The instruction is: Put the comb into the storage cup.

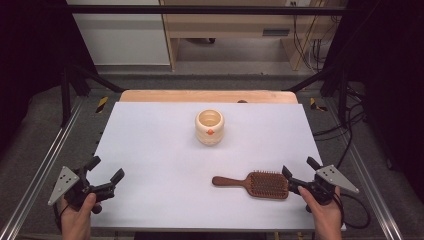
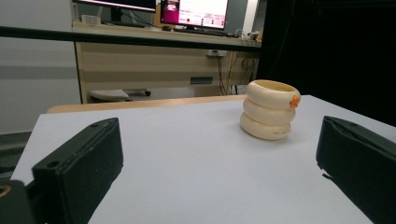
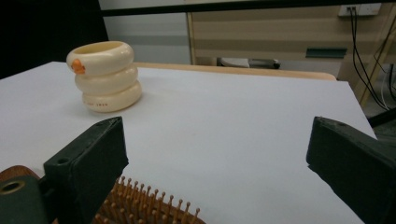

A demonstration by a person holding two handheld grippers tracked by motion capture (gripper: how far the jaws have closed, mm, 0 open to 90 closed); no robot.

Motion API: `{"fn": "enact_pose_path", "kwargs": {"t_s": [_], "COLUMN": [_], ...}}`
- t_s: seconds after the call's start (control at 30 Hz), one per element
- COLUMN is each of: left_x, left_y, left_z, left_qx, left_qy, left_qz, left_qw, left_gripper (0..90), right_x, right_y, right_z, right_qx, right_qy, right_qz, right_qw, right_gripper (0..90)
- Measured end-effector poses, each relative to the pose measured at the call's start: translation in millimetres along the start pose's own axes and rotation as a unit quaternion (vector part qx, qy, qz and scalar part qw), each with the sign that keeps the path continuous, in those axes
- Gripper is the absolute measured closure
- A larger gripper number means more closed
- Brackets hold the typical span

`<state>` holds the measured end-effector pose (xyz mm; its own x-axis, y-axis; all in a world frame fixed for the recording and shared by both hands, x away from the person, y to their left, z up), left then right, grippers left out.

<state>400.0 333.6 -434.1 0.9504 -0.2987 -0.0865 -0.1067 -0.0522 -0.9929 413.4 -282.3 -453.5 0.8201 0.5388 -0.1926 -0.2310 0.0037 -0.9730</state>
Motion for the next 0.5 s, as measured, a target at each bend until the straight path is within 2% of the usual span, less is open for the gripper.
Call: {"fn": "enact_pose_path", "kwargs": {"t_s": [0.1,0.3,0.37,0.43,0.47,0.5], "left_x": [0.1,0.9,0.9,0.8,1.2,1.5], "left_y": [-0.1,0.1,0.0,-0.1,0.2,0.3], "left_z": [0.7,2.3,2.6,2.8,2.9,2.8], "left_qx": [0.0,-0.001,0.0,0.001,0.0,-0.002], "left_qy": [-0.002,-0.008,-0.011,-0.011,-0.011,-0.012], "left_qz": [0.0,0.003,0.005,0.004,0.006,0.006], "left_qw": [1.0,1.0,0.9999,0.9999,0.9999,0.9999], "left_gripper": [0.7,0.7,0.7,0.8,0.8,0.8], "right_x": [-3.1,-7.7,-8.7,-9.0,-10.7,-11.5], "right_y": [1.2,1.3,2.4,2.8,2.7,2.4], "right_z": [0.1,1.5,2.3,2.6,2.6,2.6], "right_qx": [0.004,0.008,0.004,0.004,0.006,0.007], "right_qy": [0.01,0.015,0.021,0.024,0.023,0.024], "right_qz": [0.014,0.017,0.032,0.037,0.046,0.048], "right_qw": [0.9998,0.9997,0.9993,0.999,0.9987,0.9985], "right_gripper": [6.9,8.5,14.0,15.5,24.2,26.6]}}
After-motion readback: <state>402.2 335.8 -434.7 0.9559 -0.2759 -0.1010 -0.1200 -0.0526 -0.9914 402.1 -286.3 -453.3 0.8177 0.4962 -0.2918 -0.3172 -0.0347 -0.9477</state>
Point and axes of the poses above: each handheld gripper's, and its own axes: x roughly forward along the jaws, y roughly out of its underside, z roughly to its left, the point moved 1 cm from there along x, roughly forward along the jaws, and after that the axes turned 12 degrees about -y, right-handed, at the moved point
